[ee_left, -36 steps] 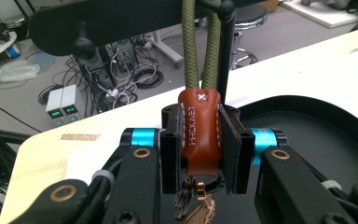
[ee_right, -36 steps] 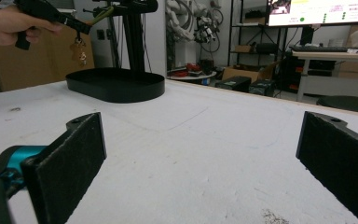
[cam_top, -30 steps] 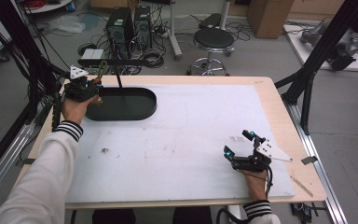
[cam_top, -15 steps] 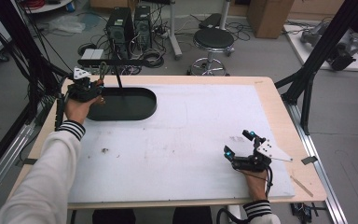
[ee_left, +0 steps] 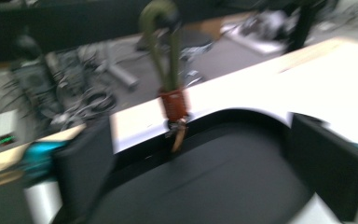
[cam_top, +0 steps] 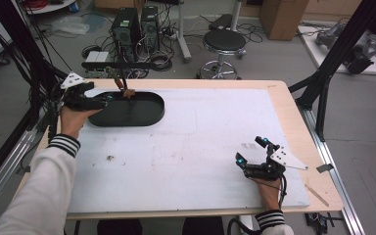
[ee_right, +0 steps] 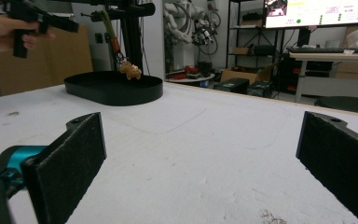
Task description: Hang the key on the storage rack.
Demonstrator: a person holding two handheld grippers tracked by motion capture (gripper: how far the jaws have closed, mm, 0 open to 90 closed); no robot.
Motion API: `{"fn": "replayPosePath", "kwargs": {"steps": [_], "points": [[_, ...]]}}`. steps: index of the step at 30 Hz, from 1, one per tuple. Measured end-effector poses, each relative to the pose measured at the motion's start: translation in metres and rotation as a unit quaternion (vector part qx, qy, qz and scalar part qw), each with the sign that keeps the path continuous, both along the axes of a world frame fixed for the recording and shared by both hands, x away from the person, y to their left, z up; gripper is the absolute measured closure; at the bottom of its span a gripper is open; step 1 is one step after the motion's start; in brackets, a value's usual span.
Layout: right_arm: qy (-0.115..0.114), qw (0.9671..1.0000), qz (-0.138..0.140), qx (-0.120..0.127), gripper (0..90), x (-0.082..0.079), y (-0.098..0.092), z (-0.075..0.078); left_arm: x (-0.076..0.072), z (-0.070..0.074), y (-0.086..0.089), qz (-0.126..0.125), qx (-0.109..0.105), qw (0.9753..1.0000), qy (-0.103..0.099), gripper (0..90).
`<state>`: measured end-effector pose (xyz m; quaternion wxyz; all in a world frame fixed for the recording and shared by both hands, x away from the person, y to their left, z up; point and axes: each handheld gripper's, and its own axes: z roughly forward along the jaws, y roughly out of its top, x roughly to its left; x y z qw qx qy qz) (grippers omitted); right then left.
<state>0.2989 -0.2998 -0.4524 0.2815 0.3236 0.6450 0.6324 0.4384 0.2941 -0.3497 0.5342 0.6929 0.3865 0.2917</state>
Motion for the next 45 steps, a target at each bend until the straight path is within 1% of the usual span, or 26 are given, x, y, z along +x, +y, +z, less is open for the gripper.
{"fn": "replayPosePath", "kwargs": {"steps": [1, 2, 3, 4, 6, 7, 8, 10, 12, 14, 15, 17, 18, 20, 21, 22, 23, 25, 30, 33, 38, 41, 42, 43, 45], "points": [[-0.001, 1.0, 0.0, 0.0, 0.4, 0.0, 0.0, 0.0, -0.008, 0.001, 0.003, -0.014, -0.01, 0.9998, -0.011, 1.7], [-0.002, 1.0, 0.0, 0.0, 0.4, 0.0, 0.0, 0.0, -0.014, 0.002, 0.005, -0.019, -0.011, 0.9996, -0.019, 1.7], [-0.003, 1.0, 0.001, -0.001, 0.4, 0.0, 0.0, 0.0, -0.027, 0.003, 0.009, -0.038, -0.021, 0.9986, -0.029, 1.7], [-0.004, 1.0, 0.0, -0.002, 0.4, 0.0, 0.001, 0.0, -0.033, 0.002, 0.011, -0.046, -0.029, 0.998, -0.031, 1.7], [-0.004, 1.0, -0.001, -0.002, 0.4, 0.0, 0.001, 0.0, -0.046, 0.0, 0.015, -0.057, -0.031, 0.9974, -0.031, 1.7], [-0.004, 1.0, -0.001, -0.002, 0.4, 0.0, 0.0, 0.0, -0.056, -0.003, 0.016, -0.066, -0.035, 0.9965, -0.037, 1.7], [-0.003, 1.0, -0.001, -0.001, 0.4, 0.0, 0.0, 0.0, -0.063, -0.006, 0.017, -0.067, -0.03, 0.9966, -0.038, 1.7], [-0.003, 1.0, -0.004, -0.002, 0.4, 0.0, 0.001, 0.0, -0.076, -0.012, 0.017, -0.08, -0.028, 0.9958, -0.036, 1.7], [-0.003, 1.0, -0.004, -0.001, 0.4, 0.0, 0.001, 0.0, -0.088, -0.019, 0.016, -0.087, -0.025, 0.9952, -0.038, 1.7], [-0.003, 1.0, -0.005, 0.0, 0.4, -0.001, 0.0, 0.0, -0.098, -0.026, 0.014, -0.091, -0.034, 0.9943, -0.043, 1.7], [-0.009, 0.9999, -0.008, -0.002, 0.4, -0.001, 0.0, 0.0, -0.103, -0.029, 0.012, -0.093, -0.036, 0.994, -0.046, 1.7], [-0.011, 0.9999, -0.008, -0.001, 0.4, -0.001, 0.0, 0.0, -0.113, -0.036, 0.009, -0.095, -0.043, 0.9932, -0.053, 1.7], [-0.006, 1.0, -0.006, 0.0, 0.4, -0.001, 0.001, 0.0, -0.116, -0.038, 0.007, -0.094, -0.045, 0.993, -0.056, 1.7], [-0.008, 1.0, -0.005, -0.001, 0.4, -0.001, 0.001, 0.0, -0.124, -0.044, 0.005, -0.098, -0.047, 0.9922, -0.061, 1.7], [-0.009, 0.9999, -0.005, -0.003, 0.4, -0.001, 0.001, 0.0, -0.128, -0.047, 0.004, -0.097, -0.049, 0.9924, -0.058, 1.7], [-0.009, 0.9999, -0.006, -0.005, 0.4, -0.001, 0.001, 0.0, -0.132, -0.05, 0.003, -0.096, -0.051, 0.9923, -0.06, 1.7], [-0.009, 0.9999, -0.006, -0.004, 0.4, -0.001, 0.001, 0.0, -0.137, -0.053, 0.004, -0.096, -0.054, 0.9919, -0.065, 1.7], [-0.008, 0.9999, -0.005, -0.002, 0.4, -0.001, 0.001, 0.0, -0.143, -0.058, 0.004, -0.092, -0.054, 0.9921, -0.067, 1.7], [-0.011, 0.9999, -0.006, -0.005, 0.4, -0.001, 0.001, 0.0, -0.157, -0.072, 0.005, -0.091, -0.064, 0.9905, -0.081, 1.7], [-0.011, 0.9999, -0.007, -0.006, 0.4, -0.001, 0.001, 0.0, -0.166, -0.081, 0.005, -0.083, -0.064, 0.9899, -0.095, 1.7], [-0.012, 0.9999, -0.006, -0.007, 0.4, -0.002, 0.001, 0.0, -0.17, -0.091, 0.006, -0.079, -0.061, 0.9914, -0.084, 1.7], [-0.015, 0.9998, -0.007, -0.008, 0.4, -0.001, 0.001, 0.0, -0.171, -0.101, 0.007, -0.081, -0.073, 0.9902, -0.087, 1.7], [-0.015, 0.9998, -0.007, -0.008, 0.4, -0.001, 0.001, 0.0, -0.172, -0.102, 0.007, -0.077, -0.075, 0.9903, -0.088, 1.7], [-0.015, 0.9998, -0.008, -0.008, 0.4, -0.001, 0.001, 0.0, -0.173, -0.102, 0.008, -0.074, -0.077, 0.9897, -0.095, 1.7], [-0.01, 0.9999, -0.007, -0.009, 0.4, -0.002, 0.002, 0.0, -0.173, -0.103, 0.008, -0.07, -0.079, 0.99, -0.093, 1.7]]}}
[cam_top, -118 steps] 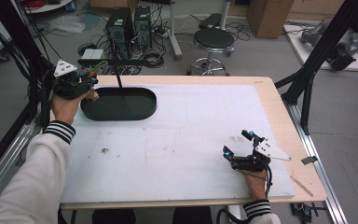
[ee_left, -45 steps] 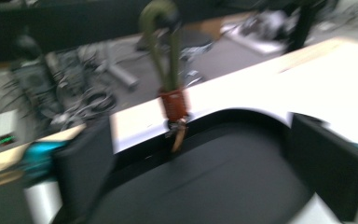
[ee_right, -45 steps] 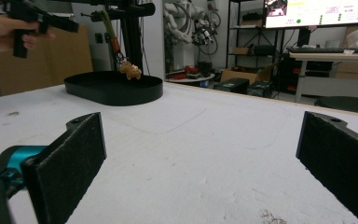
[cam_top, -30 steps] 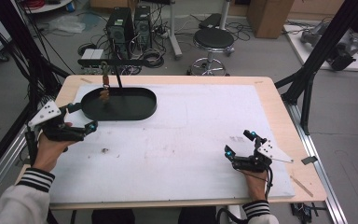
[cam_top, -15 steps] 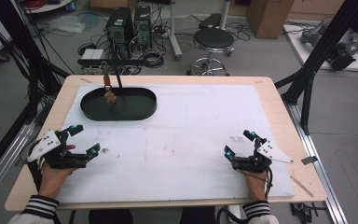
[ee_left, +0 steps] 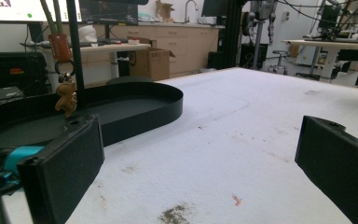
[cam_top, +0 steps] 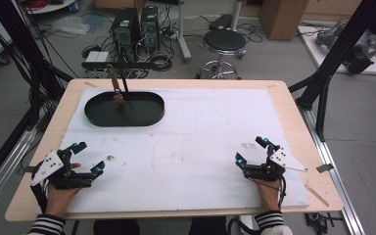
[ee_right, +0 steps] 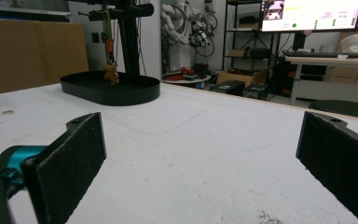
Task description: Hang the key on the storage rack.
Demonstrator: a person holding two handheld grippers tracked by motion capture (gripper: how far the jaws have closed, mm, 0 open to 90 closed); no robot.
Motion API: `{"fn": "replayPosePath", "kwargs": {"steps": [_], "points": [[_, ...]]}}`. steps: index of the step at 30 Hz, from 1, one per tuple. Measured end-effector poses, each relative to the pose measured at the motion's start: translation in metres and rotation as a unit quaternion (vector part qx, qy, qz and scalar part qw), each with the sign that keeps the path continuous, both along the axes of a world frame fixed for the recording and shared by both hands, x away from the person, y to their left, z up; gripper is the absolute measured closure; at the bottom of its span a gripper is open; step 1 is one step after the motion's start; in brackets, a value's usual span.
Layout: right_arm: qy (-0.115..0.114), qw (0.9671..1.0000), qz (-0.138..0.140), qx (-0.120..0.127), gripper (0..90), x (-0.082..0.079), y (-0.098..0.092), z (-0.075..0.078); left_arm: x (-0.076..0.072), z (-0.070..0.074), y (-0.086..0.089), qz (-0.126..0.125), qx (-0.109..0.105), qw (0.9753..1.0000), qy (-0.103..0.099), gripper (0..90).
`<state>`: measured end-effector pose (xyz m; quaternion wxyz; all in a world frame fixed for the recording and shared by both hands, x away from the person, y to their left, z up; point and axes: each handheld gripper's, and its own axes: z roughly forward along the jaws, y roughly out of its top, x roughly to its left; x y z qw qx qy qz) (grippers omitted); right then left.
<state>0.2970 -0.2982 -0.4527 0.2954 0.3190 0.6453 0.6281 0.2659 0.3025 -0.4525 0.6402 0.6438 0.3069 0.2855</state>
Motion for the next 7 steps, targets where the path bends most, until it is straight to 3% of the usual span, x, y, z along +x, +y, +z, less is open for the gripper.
{"fn": "replayPosePath", "kwargs": {"steps": [4, 7], "points": [[0.002, 1.0, 0.0, 0.001, 0.4, -0.0005, 0.0004, 0.0, 0.0003, 0.0002, -0.0014, 0.011, 0.004, 0.9999, 0.005, 1.7], [-0.004, 1.0, 0.0, -0.002, 0.4, -0.0001, 0.0008, 0.0, -0.001, -0.0001, -0.0013, 0.009, 0.005, 0.9999, -0.002, 1.7]]}}
